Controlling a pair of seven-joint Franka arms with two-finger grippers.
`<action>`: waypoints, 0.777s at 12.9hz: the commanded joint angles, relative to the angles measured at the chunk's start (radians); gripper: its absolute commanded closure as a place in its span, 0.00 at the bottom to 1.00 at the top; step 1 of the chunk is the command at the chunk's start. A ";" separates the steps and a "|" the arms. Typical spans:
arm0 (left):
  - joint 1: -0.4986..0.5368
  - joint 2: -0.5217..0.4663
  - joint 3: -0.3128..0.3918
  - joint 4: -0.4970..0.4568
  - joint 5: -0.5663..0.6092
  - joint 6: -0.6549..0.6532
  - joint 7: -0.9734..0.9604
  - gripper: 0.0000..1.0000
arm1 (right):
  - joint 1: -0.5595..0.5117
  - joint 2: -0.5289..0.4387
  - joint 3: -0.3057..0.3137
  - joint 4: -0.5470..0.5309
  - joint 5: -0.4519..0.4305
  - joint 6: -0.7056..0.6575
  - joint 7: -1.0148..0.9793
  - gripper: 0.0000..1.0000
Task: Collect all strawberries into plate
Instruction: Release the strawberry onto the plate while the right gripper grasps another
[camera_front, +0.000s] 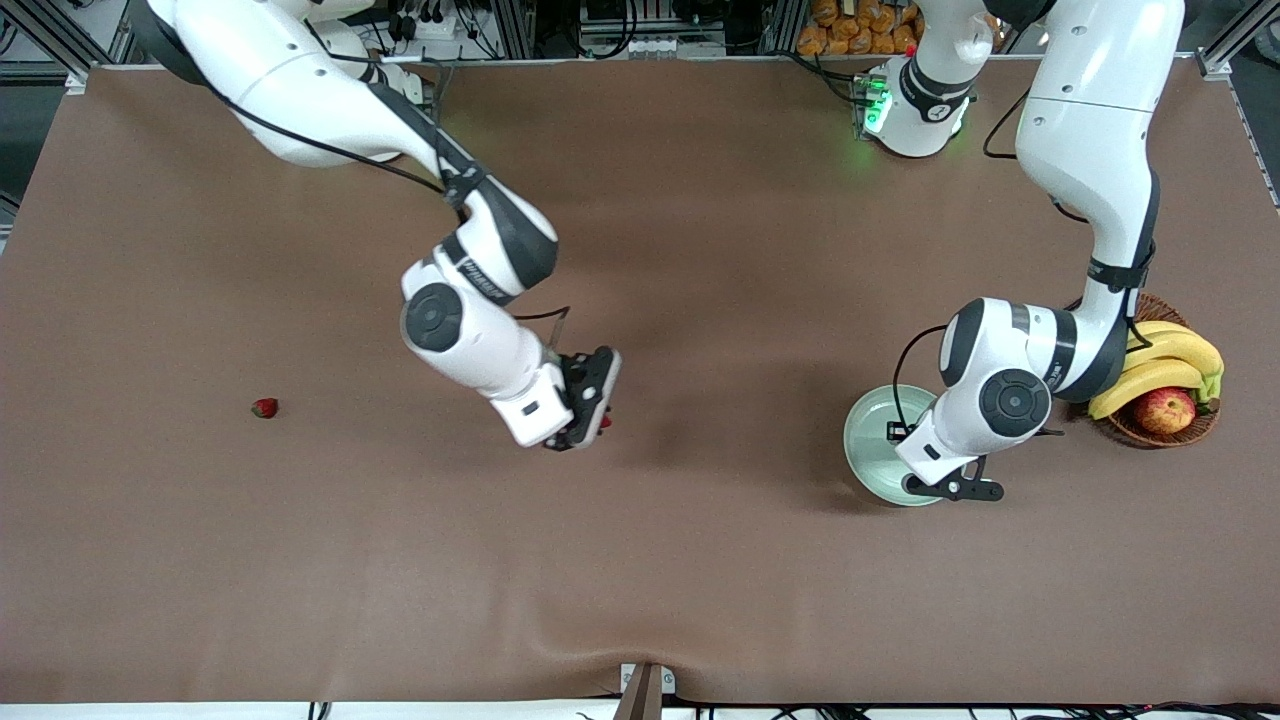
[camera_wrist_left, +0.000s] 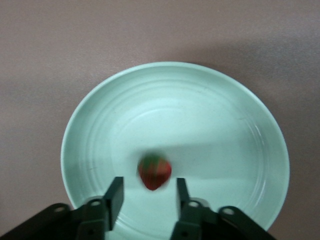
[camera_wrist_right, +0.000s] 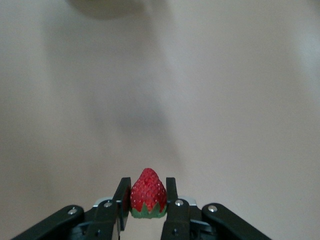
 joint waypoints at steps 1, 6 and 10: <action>-0.004 -0.001 -0.003 -0.003 0.016 0.013 -0.024 0.00 | 0.049 0.050 -0.005 -0.014 0.008 0.130 -0.016 0.92; -0.009 -0.009 -0.005 -0.003 0.016 0.013 -0.024 0.00 | 0.083 0.166 -0.005 -0.006 -0.008 0.331 -0.029 0.92; -0.007 -0.017 -0.008 -0.002 0.016 0.011 -0.021 0.00 | 0.080 0.206 -0.015 -0.015 -0.006 0.400 -0.043 0.90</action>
